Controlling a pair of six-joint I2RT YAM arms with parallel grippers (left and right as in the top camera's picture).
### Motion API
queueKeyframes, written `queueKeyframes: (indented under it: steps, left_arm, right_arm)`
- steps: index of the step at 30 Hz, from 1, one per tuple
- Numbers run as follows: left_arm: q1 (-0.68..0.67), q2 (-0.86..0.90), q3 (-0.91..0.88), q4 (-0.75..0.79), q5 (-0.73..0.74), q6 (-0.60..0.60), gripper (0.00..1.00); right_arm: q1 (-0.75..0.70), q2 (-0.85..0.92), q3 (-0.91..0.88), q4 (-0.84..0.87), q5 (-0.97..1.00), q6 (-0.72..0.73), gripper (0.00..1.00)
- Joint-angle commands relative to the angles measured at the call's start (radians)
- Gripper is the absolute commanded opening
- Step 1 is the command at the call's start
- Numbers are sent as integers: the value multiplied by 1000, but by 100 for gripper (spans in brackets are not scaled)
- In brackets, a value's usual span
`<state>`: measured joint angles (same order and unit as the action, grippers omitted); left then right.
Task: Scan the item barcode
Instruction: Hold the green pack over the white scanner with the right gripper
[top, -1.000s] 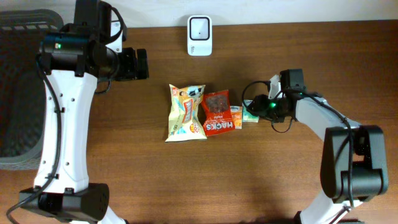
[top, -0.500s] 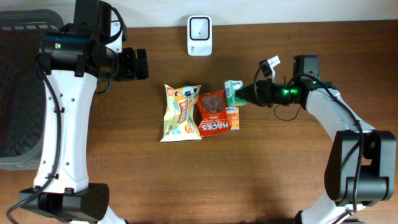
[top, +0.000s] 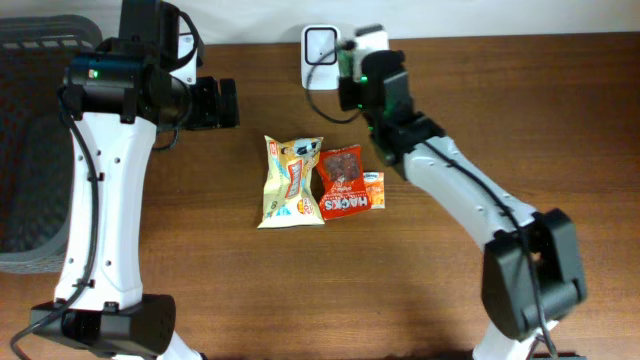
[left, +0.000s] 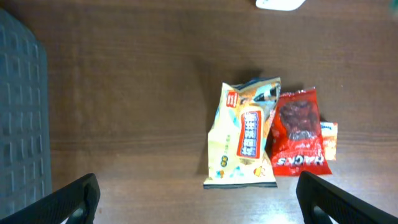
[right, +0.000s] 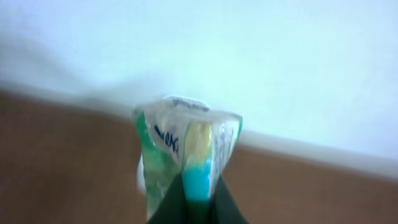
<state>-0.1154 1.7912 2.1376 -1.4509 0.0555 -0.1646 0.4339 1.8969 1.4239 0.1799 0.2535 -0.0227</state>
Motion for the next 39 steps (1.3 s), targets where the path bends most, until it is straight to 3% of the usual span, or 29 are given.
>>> queueKeyframes:
  steps: [1, 3, 5, 8, 14, 23, 29, 31, 34, 36, 39]
  left_arm:
    - [2, -9, 4, 0, 8, -5, 99]
    - [2, -9, 4, 0, 8, -5, 99]
    - [2, -9, 4, 0, 8, -5, 99]
    - [2, -9, 4, 0, 8, -5, 99]
    - [2, -9, 4, 0, 8, -5, 99]
    - [2, -9, 5, 0, 8, -5, 99]
    - [2, -9, 4, 0, 8, -5, 99]
    - [2, -9, 4, 0, 8, -5, 99]
    - [2, -9, 4, 0, 8, -5, 99]
    - [2, -9, 4, 0, 8, -5, 99]
    - [2, -9, 4, 0, 8, -5, 99]
  right_arm:
    - [11, 185, 0, 288, 148, -333, 4]
    - [11, 266, 0, 497, 135, -412, 4]
    - [10, 310, 7, 566, 52, -457, 4]
    - [-11, 337, 24, 565, 5, -460, 4]
    - [-76, 366, 24, 547, -290, -458, 4]
    - [-89, 423, 24, 598, -292, -459, 4]
    - [-88, 422, 24, 692, -83, -459, 4]
    - [-47, 419, 24, 592, 111, -459, 4]
    - [56, 413, 24, 621, 495, -510, 4]
    - [88, 413, 23, 620, 523, -579, 4]
    - [69, 395, 23, 645, 458, -567, 4]
